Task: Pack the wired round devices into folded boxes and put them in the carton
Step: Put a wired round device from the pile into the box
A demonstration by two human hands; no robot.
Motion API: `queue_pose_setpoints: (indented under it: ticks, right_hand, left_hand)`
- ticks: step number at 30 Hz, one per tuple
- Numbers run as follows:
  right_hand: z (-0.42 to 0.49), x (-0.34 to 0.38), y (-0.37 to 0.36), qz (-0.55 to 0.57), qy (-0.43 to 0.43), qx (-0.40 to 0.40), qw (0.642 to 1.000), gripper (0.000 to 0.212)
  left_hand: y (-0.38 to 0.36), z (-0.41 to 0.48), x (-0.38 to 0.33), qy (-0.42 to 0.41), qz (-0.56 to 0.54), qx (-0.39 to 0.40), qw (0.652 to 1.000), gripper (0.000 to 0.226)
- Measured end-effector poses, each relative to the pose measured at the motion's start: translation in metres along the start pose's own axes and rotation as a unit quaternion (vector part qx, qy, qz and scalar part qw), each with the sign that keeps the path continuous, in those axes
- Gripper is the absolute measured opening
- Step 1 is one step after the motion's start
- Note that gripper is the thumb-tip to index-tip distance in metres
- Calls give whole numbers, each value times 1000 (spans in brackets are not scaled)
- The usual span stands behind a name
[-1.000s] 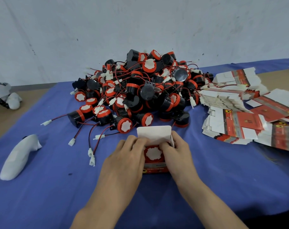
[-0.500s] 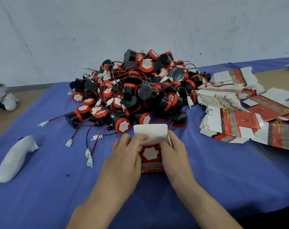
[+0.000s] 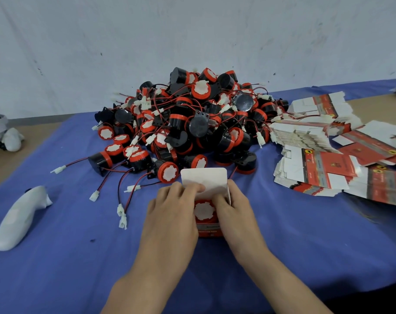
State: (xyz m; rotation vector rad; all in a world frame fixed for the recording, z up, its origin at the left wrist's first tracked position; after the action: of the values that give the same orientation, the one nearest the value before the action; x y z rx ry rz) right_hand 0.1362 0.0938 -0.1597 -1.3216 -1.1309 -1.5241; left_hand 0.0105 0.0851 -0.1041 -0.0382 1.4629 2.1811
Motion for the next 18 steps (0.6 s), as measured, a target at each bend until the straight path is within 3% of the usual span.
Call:
queue_pose_setpoints:
  ticks: [3, 7, 12, 15, 18]
  right_hand:
    - [3, -2, -2, -40, 10, 30, 999, 12]
    - [1, -4, 0, -51, 12, 31, 998, 22]
    - [-1, -6, -1, -51, 5, 13, 999, 23]
    - [-1, -6, -1, -49, -1, 7, 999, 23]
    - [-2, -7, 1, -52, -6, -7, 999, 22]
  left_hand:
    - [-1, 2, -1, -18, 11, 21, 1000, 57]
    - [4, 3, 0, -32, 3, 26, 999, 45]
    - [1, -3, 2, -23, 50, 35, 998, 56]
    - [9, -4, 3, -27, 78, 12, 996, 41]
    - [10, -4, 5, -32, 38, 1, 999, 37]
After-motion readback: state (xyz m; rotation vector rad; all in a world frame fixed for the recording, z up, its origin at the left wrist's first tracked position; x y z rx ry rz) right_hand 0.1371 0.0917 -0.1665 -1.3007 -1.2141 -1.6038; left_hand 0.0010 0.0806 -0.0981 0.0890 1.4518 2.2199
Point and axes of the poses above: each hand's wrist, its own z-axis towards the middle knuckle, its own y-axis out of the back of the hand, x = y × z, the point moved 9 cm from there along z, towards the middle knuckle, and after that the axes turned 2 degrees about -x, right-handed, at the moved point
